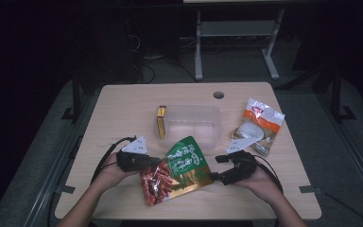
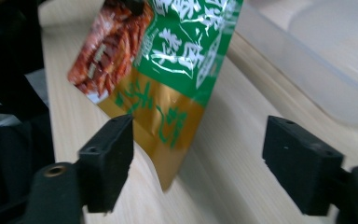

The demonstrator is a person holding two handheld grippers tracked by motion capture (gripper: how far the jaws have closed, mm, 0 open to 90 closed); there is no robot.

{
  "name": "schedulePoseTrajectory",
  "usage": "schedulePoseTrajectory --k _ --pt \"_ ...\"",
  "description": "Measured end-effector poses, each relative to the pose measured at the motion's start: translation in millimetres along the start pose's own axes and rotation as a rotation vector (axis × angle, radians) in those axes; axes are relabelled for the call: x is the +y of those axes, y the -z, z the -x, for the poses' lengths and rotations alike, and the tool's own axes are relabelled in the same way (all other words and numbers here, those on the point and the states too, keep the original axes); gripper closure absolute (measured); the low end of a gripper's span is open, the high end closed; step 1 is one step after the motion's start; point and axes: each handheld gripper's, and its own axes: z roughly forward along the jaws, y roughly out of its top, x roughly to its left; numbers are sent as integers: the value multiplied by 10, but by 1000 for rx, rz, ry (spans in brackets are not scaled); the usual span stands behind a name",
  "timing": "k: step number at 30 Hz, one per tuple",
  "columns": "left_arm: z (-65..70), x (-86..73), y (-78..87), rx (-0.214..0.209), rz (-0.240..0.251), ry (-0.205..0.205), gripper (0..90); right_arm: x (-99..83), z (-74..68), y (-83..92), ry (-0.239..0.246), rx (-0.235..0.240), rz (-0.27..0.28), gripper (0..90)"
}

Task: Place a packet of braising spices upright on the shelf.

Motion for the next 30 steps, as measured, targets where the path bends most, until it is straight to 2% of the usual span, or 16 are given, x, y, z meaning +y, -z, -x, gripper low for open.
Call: schedulePoseTrajectory --k 1,4,5,9,10,12,13,17,19,22,23,24,25,26,27,30 --pt "6 17 47 0 19 -4 896 71 8 -24 2 18 5 306" --pt "17 31 81 4 34 -6 896 149 18 -57 9 36 11 338" --pt "30 44 112 13 46 -15 896 223 35 -103 26 52 15 379" --pt "38 53 143 10 64 -16 896 300 61 -164 40 79 14 438" --pt "38 58 152 9 65 -19 896 348 81 -194 51 98 31 490" --pt "39 65 162 10 69 -25 896 363 88 -207 44 104 29 505" --pt "40 72 170 13 68 -29 896 403 115 -249 53 108 29 547" --pt "45 77 187 15 80 -25 896 471 158 -308 54 126 34 608" --pt "43 81 199 13 85 -26 896 485 178 -334 59 140 47 632" --pt "35 82 200 8 94 -24 896 472 182 -354 60 131 32 684" --pt "42 89 192 4 98 -25 896 458 202 -363 60 147 33 721" --pt "42 89 192 4 98 -25 896 458 202 -363 60 147 33 721" --pt "50 101 190 3 98 -30 896 459 201 -361 60 155 32 770" --pt "50 101 190 3 98 -30 896 459 201 -361 60 155 32 770" --pt "57 109 187 0 103 -32 896 452 197 -375 67 175 19 808" --pt "61 110 181 -9 101 -32 895 444 196 -392 68 173 10 825"
